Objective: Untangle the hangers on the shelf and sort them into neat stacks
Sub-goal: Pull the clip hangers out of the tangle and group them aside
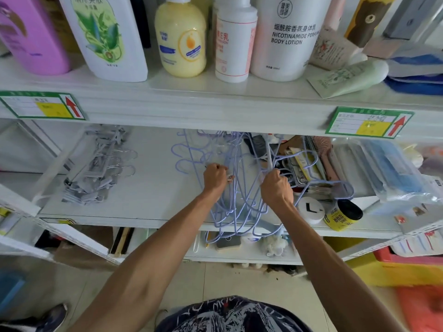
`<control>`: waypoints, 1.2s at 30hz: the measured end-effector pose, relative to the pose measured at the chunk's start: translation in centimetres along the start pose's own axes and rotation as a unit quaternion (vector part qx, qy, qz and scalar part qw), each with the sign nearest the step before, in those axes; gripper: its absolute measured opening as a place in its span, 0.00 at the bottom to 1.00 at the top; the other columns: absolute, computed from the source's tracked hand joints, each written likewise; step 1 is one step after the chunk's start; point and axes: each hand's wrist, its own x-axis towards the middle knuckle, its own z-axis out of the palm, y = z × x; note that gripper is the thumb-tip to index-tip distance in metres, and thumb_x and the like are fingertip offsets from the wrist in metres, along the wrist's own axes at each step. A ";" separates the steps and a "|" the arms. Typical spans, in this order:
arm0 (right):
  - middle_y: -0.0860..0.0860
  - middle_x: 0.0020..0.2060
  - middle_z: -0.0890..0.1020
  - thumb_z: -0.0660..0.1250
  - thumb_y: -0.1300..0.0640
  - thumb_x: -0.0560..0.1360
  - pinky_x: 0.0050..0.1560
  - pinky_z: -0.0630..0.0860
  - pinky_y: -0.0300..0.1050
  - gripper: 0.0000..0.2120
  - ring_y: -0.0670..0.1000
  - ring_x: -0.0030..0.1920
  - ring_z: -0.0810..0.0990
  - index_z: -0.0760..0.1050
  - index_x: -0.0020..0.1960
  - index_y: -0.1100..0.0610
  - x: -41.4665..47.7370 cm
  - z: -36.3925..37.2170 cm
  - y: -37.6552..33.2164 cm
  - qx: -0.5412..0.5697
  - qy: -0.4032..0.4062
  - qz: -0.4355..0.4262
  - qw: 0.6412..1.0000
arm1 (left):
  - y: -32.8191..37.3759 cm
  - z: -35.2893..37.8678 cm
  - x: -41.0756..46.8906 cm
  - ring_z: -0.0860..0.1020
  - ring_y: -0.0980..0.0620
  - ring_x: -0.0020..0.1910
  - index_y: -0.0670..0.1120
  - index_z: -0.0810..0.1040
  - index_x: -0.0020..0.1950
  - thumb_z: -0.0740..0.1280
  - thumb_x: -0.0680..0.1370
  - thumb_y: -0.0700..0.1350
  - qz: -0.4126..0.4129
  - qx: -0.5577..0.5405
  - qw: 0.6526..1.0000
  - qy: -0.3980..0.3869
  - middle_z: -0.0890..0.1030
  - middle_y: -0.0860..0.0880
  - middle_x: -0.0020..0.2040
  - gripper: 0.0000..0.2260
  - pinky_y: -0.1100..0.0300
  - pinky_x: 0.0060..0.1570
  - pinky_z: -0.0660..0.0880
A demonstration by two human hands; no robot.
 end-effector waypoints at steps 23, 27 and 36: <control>0.57 0.45 0.80 0.55 0.61 0.79 0.40 0.75 0.51 0.10 0.60 0.43 0.79 0.72 0.55 0.63 0.4 -0.7 -0.7 0.068 0.006 0.020 0.997 | 1.1 0.9 -0.3 0.84 0.47 0.31 0.38 0.72 0.48 0.58 0.80 0.33 -0.019 -0.009 0.998 -0.067 0.76 0.36 0.42 0.04 0.59 0.27 0.78; 0.60 0.49 0.82 0.56 0.53 0.79 0.44 0.77 0.51 0.16 0.60 0.46 0.80 0.76 0.56 0.61 1.1 0.2 -0.1 0.099 0.006 0.051 0.994 | -0.2 0.0 -2.7 0.83 0.44 0.34 0.39 0.72 0.49 0.59 0.80 0.33 -0.025 -0.060 0.995 -0.077 0.75 0.37 0.41 0.04 0.57 0.29 0.79; 0.66 0.62 0.77 0.53 0.60 0.82 0.60 0.72 0.51 0.17 0.64 0.64 0.75 0.71 0.65 0.67 1.2 0.6 -0.1 0.072 -0.068 0.049 0.994 | -1.2 -2.5 -5.8 0.66 0.51 0.22 0.41 0.68 0.41 0.60 0.78 0.32 -0.015 -0.130 0.991 -0.022 0.63 0.45 0.26 0.08 0.54 0.30 0.80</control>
